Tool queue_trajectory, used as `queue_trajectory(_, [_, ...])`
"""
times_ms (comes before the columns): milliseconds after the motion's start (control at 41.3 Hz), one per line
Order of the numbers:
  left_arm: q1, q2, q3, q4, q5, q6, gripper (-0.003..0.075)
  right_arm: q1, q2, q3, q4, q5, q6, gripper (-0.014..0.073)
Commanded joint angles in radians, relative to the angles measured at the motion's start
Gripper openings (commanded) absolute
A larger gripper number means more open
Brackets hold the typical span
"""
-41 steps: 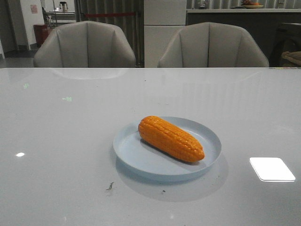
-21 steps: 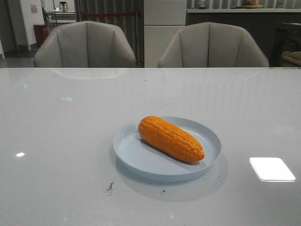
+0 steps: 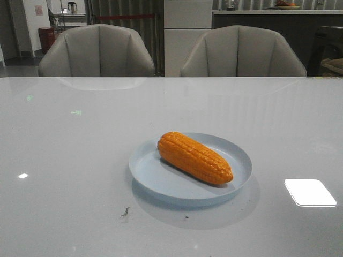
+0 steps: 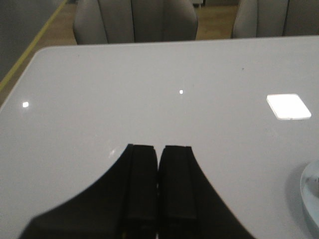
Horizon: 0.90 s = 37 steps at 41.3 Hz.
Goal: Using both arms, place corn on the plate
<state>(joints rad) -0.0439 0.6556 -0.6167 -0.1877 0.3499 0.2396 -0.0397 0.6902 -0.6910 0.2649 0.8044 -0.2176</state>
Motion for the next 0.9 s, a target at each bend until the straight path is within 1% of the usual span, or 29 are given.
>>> queue_trajectory(0, [0.001, -0.078, 0.015, -0.016, -0.135, 0.000, 0.0094, 0.003, -0.004, -0.026, 0.018, -0.055, -0.009, 0.0582])
queue_trajectory(121, [0.001, -0.183, 0.127, -0.016, -0.249, 0.000, 0.0094, 0.003, -0.004, -0.026, 0.018, -0.055, -0.009, 0.0582])
queue_trajectory(218, [0.001, -0.286, 0.246, -0.016, -0.342, 0.000, 0.0094, 0.003, -0.004, -0.026, 0.018, -0.055, -0.009, 0.0582])
queue_trajectory(291, [0.001, -0.365, 0.317, -0.016, -0.374, -0.001, 0.0094, 0.003, -0.004, -0.026, 0.018, -0.055, -0.009, 0.0582])
queue_trajectory(484, [0.001, -0.568, 0.457, -0.058, -0.381, -0.001, 0.0094, 0.003, -0.004, -0.026, 0.018, -0.055, -0.009, 0.0582])
queue_trajectory(630, [0.001, -0.681, 0.546, -0.069, -0.381, -0.001, 0.0094, 0.003, -0.004, -0.026, 0.018, -0.055, -0.009, 0.0582])
queue_trajectory(872, [0.001, -0.677, 0.643, -0.069, -0.397, -0.001, 0.0094, 0.003, -0.003, -0.026, 0.018, -0.053, -0.009, 0.0582])
